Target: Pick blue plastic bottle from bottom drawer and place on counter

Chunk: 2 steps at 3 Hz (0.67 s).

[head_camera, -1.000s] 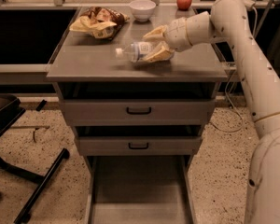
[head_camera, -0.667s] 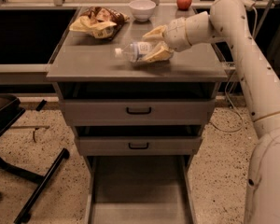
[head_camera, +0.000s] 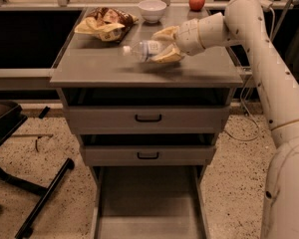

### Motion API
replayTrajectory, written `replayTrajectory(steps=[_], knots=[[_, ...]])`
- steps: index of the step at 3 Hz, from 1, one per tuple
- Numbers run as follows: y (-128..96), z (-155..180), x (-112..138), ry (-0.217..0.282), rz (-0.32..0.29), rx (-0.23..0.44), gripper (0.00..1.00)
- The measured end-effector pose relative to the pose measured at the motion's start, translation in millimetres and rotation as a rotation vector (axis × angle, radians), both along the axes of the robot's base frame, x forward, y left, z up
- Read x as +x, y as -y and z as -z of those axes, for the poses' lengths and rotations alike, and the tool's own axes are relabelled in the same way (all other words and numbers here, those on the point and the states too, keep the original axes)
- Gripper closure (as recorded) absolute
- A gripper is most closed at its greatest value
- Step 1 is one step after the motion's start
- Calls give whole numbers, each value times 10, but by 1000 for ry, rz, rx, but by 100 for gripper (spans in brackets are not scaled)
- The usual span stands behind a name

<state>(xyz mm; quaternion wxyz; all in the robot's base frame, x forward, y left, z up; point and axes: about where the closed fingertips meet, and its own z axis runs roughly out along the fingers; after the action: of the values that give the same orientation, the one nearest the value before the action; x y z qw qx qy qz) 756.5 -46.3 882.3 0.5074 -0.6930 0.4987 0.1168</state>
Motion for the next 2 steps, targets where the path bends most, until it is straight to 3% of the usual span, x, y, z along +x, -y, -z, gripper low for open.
replayTrajectory(steps=[1,2], knots=[[0,0,0,0,0,0,13],[-1,0,0,0,0,0,0]])
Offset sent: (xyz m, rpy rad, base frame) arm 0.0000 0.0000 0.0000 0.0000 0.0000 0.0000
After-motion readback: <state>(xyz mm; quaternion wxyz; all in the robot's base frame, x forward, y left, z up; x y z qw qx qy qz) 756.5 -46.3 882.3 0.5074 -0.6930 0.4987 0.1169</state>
